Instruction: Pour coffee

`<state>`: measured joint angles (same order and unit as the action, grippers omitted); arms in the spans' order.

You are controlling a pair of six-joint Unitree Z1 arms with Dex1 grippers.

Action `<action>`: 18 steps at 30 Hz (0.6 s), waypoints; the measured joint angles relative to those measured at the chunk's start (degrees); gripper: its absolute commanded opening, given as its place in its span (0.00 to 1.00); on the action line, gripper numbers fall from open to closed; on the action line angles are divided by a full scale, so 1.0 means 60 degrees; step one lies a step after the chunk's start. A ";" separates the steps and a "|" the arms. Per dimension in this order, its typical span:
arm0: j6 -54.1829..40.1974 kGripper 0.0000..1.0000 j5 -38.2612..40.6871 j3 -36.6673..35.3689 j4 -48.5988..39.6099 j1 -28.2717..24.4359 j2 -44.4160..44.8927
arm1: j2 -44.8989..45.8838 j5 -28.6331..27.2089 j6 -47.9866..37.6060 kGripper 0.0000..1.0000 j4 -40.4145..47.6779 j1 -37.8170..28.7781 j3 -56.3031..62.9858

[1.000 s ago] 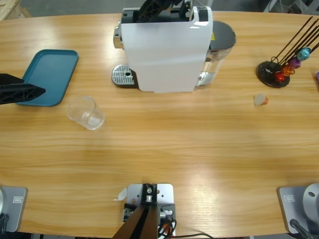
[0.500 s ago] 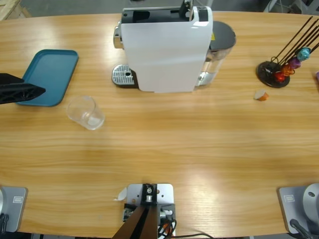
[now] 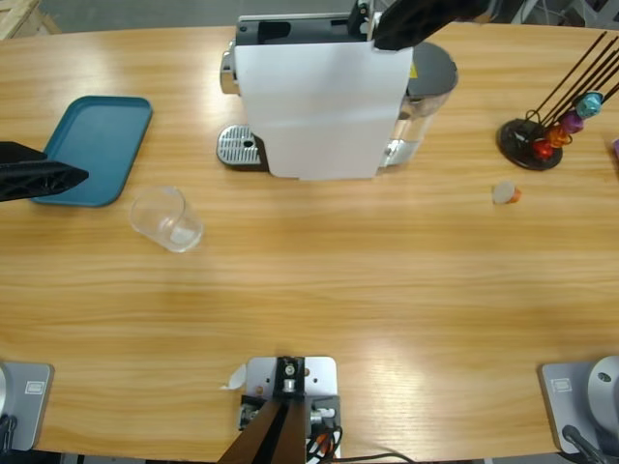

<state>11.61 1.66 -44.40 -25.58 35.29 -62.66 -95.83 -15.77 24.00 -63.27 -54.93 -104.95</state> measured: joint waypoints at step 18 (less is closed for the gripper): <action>0.0000 0.83 0.0000 0.0061 0.0004 0.0000 0.0001 | 0.0053 -0.3142 -0.2391 0.00 0.0301 -0.0024 -0.0230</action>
<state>11.61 1.66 -44.04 -25.56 35.29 -62.65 -95.51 -34.62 9.65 -61.47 -55.07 -106.33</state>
